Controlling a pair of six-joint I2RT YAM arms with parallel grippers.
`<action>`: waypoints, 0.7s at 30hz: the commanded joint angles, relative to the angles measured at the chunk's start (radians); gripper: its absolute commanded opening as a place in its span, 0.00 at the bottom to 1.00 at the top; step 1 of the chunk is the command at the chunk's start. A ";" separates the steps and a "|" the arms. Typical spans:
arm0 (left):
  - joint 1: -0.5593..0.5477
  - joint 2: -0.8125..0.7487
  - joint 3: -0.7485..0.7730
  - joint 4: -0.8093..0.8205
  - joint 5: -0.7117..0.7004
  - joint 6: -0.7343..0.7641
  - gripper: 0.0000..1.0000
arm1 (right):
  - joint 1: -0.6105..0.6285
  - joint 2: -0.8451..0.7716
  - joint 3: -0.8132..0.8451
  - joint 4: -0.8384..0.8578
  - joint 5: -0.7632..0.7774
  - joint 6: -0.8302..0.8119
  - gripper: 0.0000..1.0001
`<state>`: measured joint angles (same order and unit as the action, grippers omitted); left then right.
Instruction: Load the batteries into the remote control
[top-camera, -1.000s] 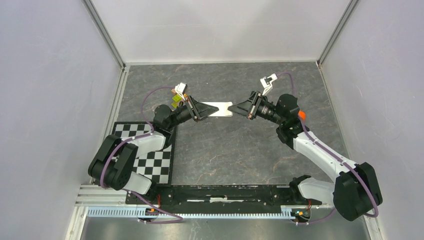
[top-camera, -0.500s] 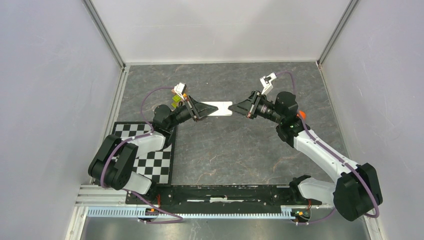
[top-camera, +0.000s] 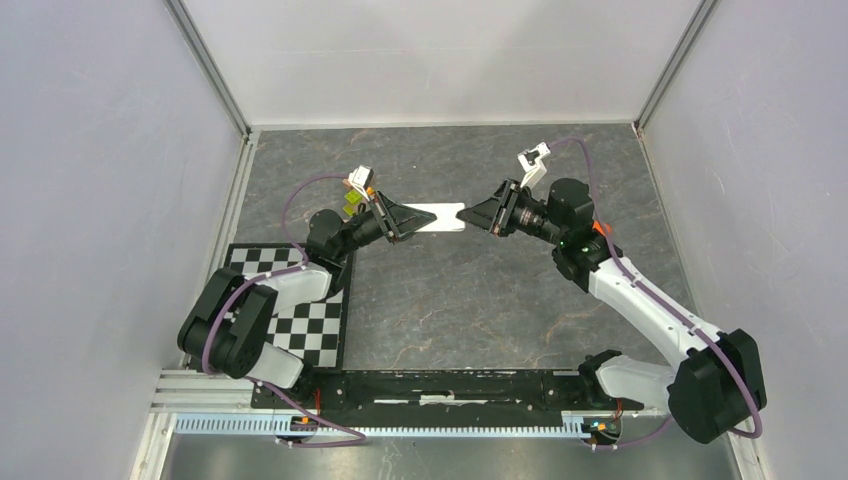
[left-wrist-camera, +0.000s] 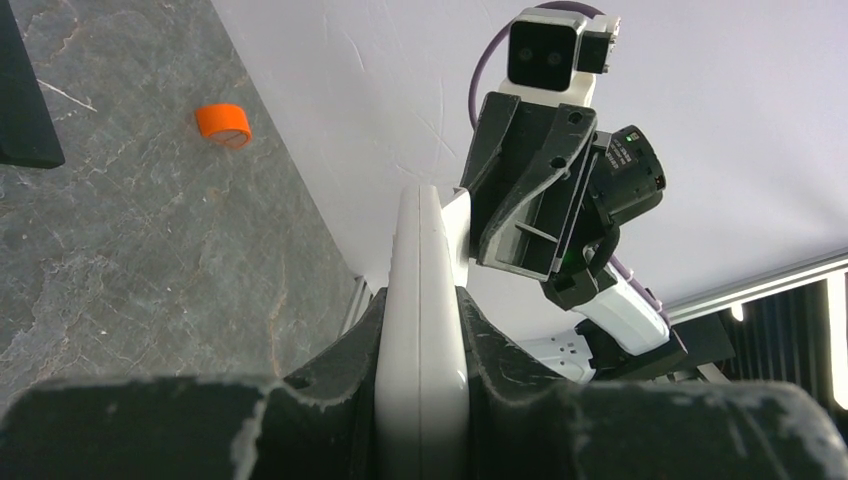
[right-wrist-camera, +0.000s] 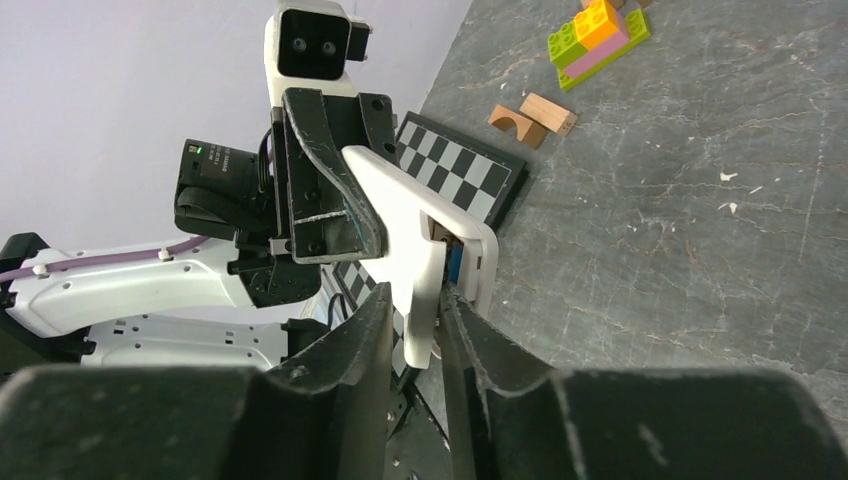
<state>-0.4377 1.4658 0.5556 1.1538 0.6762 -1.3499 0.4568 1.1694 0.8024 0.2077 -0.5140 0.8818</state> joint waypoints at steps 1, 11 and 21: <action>-0.007 -0.015 0.018 0.172 0.012 -0.064 0.02 | -0.012 -0.007 0.015 -0.117 0.097 -0.072 0.31; -0.004 0.000 0.006 0.164 -0.016 -0.083 0.02 | -0.016 -0.034 0.023 -0.135 0.097 -0.074 0.41; -0.004 -0.005 0.017 0.163 -0.001 -0.084 0.02 | -0.018 -0.016 -0.003 -0.041 0.055 -0.045 0.59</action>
<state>-0.4397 1.4769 0.5495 1.2148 0.6605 -1.3983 0.4431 1.1439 0.8051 0.1108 -0.4461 0.8333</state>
